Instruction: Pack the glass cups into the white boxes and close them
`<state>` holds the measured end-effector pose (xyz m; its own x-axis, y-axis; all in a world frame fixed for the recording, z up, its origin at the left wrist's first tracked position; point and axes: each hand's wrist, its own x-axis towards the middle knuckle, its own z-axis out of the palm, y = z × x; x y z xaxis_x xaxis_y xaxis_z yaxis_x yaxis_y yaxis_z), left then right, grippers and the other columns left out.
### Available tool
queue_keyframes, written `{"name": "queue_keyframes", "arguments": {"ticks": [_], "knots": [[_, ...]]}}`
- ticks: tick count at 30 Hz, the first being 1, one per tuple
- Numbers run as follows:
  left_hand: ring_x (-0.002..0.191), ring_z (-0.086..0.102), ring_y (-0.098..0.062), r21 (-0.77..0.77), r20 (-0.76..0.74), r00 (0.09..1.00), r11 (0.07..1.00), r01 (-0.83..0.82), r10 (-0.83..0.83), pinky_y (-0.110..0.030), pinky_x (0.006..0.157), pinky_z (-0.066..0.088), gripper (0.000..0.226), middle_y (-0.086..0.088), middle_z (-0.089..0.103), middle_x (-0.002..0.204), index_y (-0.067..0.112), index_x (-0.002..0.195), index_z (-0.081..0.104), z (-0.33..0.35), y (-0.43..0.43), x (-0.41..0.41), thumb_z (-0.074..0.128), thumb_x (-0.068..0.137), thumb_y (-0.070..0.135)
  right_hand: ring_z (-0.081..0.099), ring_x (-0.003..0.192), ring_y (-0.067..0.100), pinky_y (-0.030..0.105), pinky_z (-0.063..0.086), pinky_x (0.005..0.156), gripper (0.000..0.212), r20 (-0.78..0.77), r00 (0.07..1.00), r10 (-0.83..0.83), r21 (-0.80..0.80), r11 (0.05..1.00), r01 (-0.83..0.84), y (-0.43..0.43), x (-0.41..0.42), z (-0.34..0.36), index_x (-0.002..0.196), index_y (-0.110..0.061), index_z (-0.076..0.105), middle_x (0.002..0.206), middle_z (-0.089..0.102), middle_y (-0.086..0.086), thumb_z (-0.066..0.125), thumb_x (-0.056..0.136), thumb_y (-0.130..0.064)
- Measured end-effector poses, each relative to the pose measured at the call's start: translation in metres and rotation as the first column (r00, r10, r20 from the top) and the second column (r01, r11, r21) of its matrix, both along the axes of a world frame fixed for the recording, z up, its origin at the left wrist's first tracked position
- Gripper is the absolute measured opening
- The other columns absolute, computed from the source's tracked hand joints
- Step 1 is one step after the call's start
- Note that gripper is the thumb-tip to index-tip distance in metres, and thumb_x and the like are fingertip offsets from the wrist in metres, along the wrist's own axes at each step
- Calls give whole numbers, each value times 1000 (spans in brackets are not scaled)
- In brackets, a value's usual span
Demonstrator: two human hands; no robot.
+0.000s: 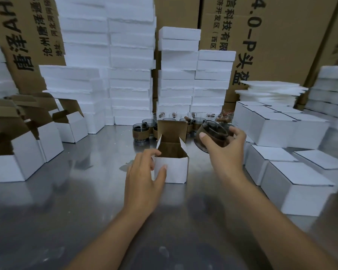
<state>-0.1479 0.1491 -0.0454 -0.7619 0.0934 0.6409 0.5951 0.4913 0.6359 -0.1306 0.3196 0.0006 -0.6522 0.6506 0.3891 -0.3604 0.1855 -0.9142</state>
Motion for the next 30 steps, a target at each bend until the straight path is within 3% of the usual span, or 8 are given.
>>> {"name": "queue_keyframes", "arguments": {"ticks": [2,4,7,11,15,21,27,30], "knots": [[75,50,-8,39,32,998,998,46,-48,1,66,35,21,11,48,79,29,103,47,0,-2,4,61,89,24,57,78,-21,0,42,60,57,-50,997,52,-45,997,-54,-13,18,-1,115,-30,34,97,54,-20,76,76,-27],[74,53,-6,80,53,990,989,127,-131,-3,63,39,17,10,52,75,33,98,47,0,-7,8,58,90,23,60,89,-10,7,46,67,48,-44,992,116,-63,991,-119,-24,31,-7,108,-30,42,99,58,-19,76,75,-29],[73,57,-5,187,157,952,954,233,-263,-9,60,44,12,5,58,76,34,92,51,0,-13,9,54,93,22,64,81,-8,8,48,61,35,-17,971,239,-95,966,-239,-35,39,-21,100,-30,51,96,64,-15,75,76,-25],[69,63,-11,375,373,794,861,344,-479,-24,69,54,14,2,64,80,24,98,60,4,-15,12,47,96,29,66,74,-3,10,47,60,28,67,941,332,-132,938,-321,-41,41,-36,103,-26,57,92,70,-7,70,79,-31],[82,70,-15,429,455,656,794,431,-602,-21,71,54,37,2,72,95,22,110,61,4,-15,16,49,85,47,67,76,-3,9,45,59,32,108,916,385,-91,922,-377,-44,44,-42,105,-24,58,92,71,-7,72,78,-35],[82,69,-14,414,448,670,802,431,-592,-26,79,55,49,3,72,96,19,112,63,3,-16,12,52,76,51,69,87,5,18,49,69,73,117,906,407,-86,913,-399,-46,43,-40,107,-25,54,100,71,-3,72,47,-62],[78,66,-10,381,448,674,808,450,-587,-25,75,54,50,1,71,99,20,113,64,2,-16,12,48,79,52,68,83,0,11,47,63,68,131,904,408,-72,913,-402,-47,44,-38,104,-24,53,98,72,-4,68,50,-63],[77,65,-9,391,463,669,812,434,-581,-25,74,53,50,4,71,93,21,109,65,2,-16,11,47,77,54,68,84,2,24,53,77,63,162,899,406,-81,914,-398,-47,43,-37,106,-23,56,88,73,-8,62,58,-63]]}}
